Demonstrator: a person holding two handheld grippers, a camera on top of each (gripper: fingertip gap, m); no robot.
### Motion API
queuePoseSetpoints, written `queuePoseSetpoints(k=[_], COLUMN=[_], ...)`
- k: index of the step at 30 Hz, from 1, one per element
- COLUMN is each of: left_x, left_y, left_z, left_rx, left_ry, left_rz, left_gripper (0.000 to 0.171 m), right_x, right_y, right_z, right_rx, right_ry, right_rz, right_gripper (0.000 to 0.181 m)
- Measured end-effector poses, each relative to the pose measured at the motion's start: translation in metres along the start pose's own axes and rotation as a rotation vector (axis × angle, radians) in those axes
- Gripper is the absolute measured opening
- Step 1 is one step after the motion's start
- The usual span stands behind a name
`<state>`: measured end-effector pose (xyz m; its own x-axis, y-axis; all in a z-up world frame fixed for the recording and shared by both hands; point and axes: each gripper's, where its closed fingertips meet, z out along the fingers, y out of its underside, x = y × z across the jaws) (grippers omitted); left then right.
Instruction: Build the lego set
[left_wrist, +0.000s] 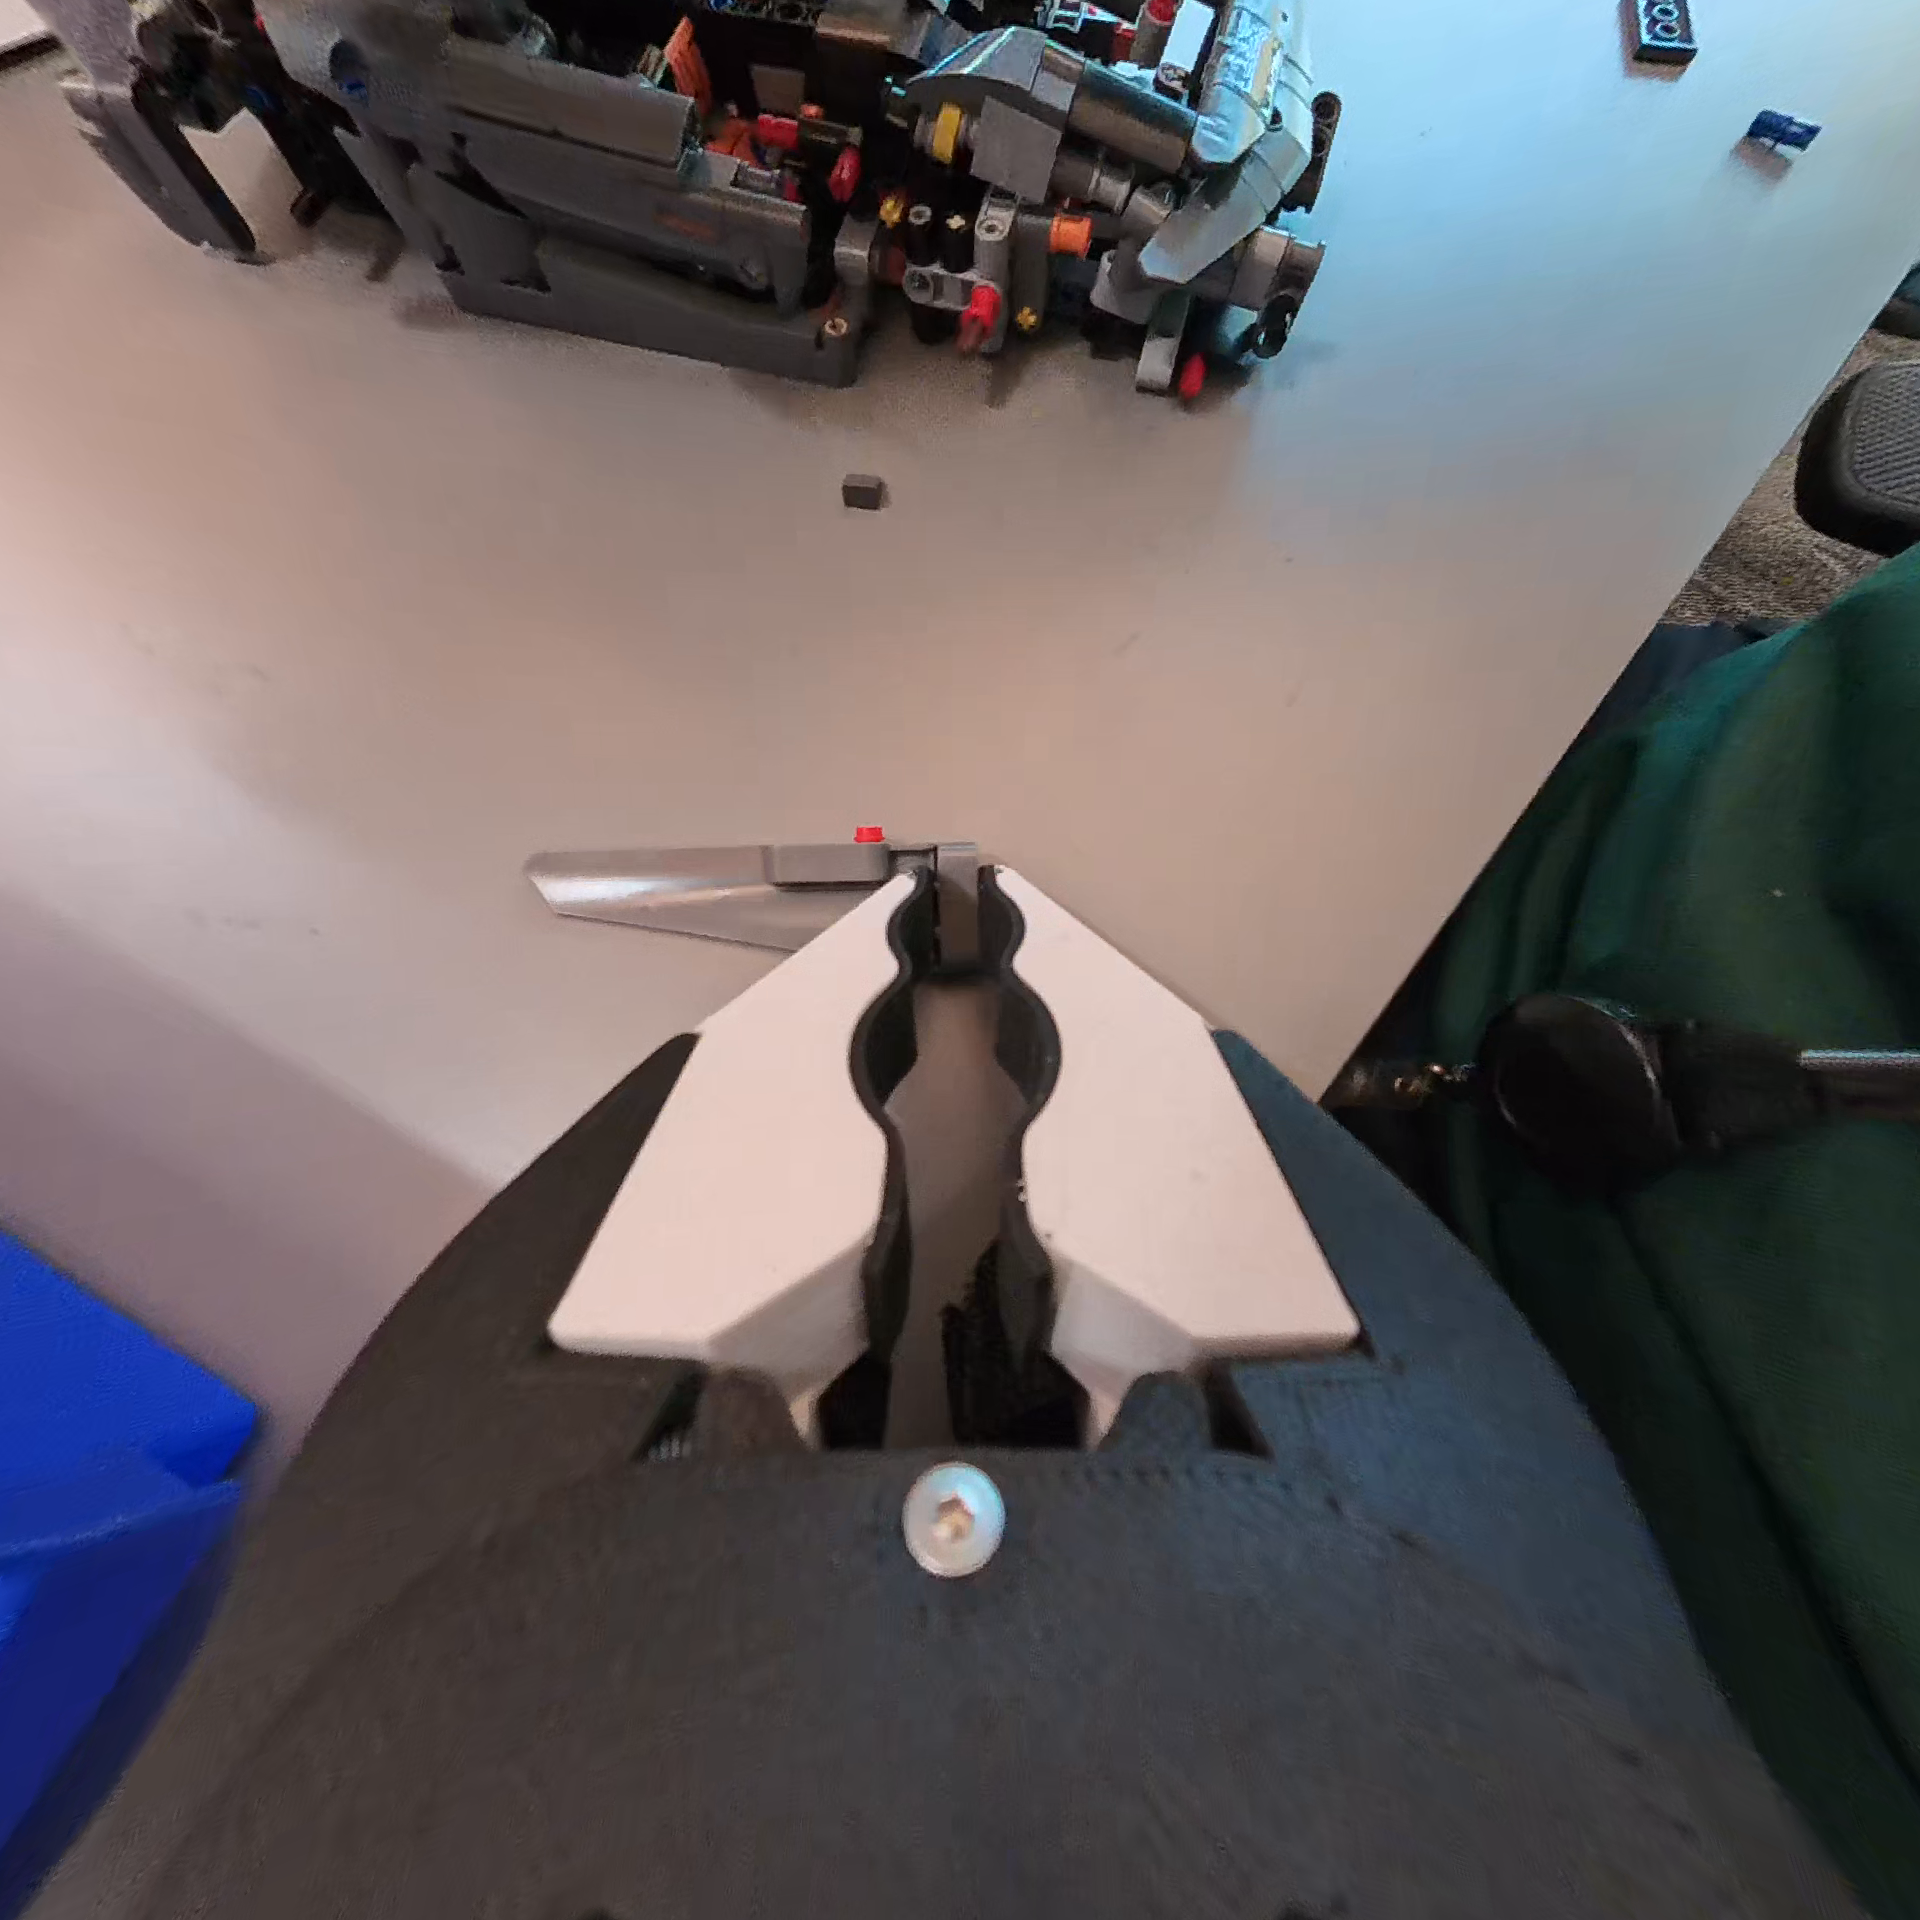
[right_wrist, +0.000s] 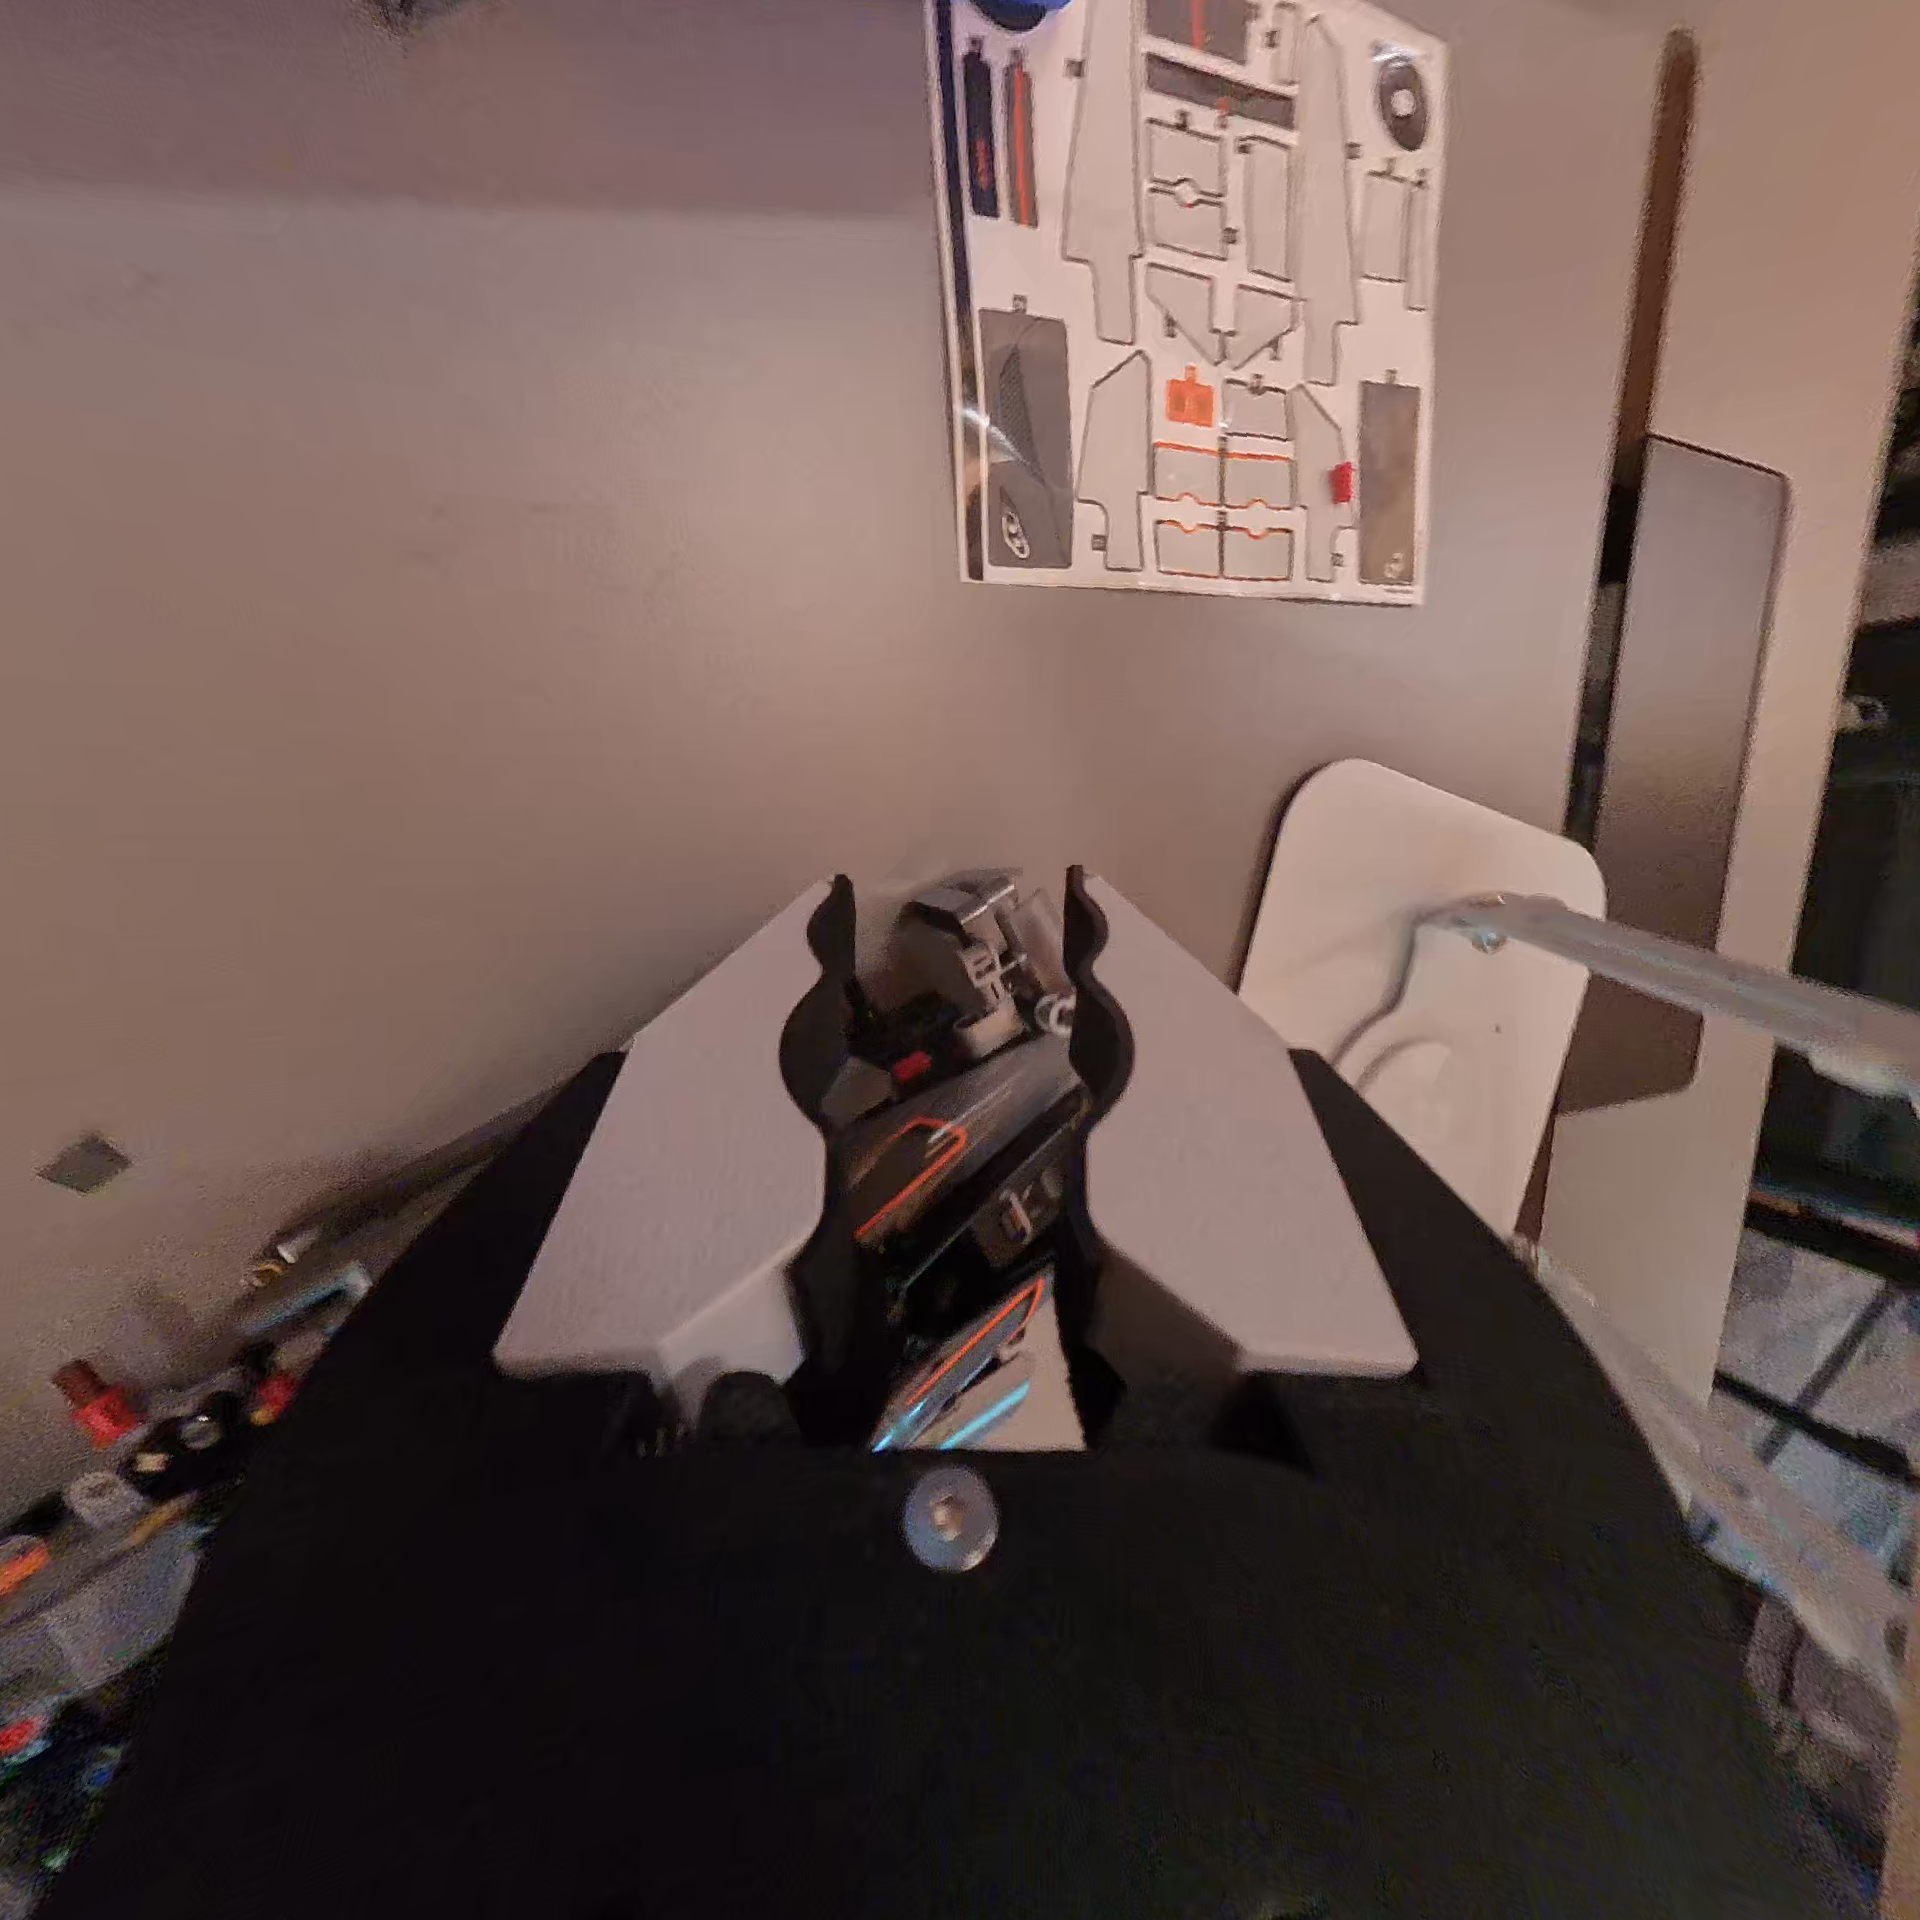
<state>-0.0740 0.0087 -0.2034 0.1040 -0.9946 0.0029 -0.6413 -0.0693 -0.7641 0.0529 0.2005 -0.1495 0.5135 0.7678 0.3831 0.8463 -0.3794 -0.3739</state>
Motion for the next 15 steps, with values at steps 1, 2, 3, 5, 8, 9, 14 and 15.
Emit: queuePoseSetpoints(k=[1, 2, 3, 5, 8, 9, 14, 15], left_x=[0.000, 0.001, 0.002, 0.002, 0.003, 0.003, 0.004, 0.004], left_y=[0.000, 0.000, 0.000, 0.000, 0.000, 0.000, 0.000, 0.000], left_z=[0.000, 0.000, 0.000, 0.000, 0.000, 0.000, 0.000, 0.000], left_rx=[0.000, 0.001, 0.002, 0.003, 0.003, 0.004, 0.003, 0.003], left_ry=[0.008, 0.017, 0.026, 0.034, 0.042, 0.044, 0.065, 0.069], left_rz=[-0.004, -0.007, -0.009, -0.014, -0.018, -0.022, -0.033, -0.035], left_gripper=[0.006, 0.007, 0.007, 0.007, 0.007, 0.007, 0.007, 0.007], right_x=[-0.001, -0.003, -0.002, -0.002, -0.003, -0.001, 0.003, 0.003], right_y=[0.000, 0.001, 0.003, 0.012, 0.023, 0.025, 0.032, 0.033], right_z=[0.006, 0.013, 0.019, 0.030, 0.041, 0.042, 0.045, 0.045], right_rx=[-0.011, -0.027, -0.057, -0.149, -0.258, -0.290, -0.386, -0.394], right_ry=[-0.038, -0.072, -0.094, -0.138, -0.200, -0.216, -0.239, -0.245], right_rz=[-0.034, -0.075, -0.112, -0.178, -0.230, -0.236, -0.299, -0.299], right_gripper=[0.039, 0.039, 0.042, 0.040, 0.033, 0.033, 0.024, 0.024])
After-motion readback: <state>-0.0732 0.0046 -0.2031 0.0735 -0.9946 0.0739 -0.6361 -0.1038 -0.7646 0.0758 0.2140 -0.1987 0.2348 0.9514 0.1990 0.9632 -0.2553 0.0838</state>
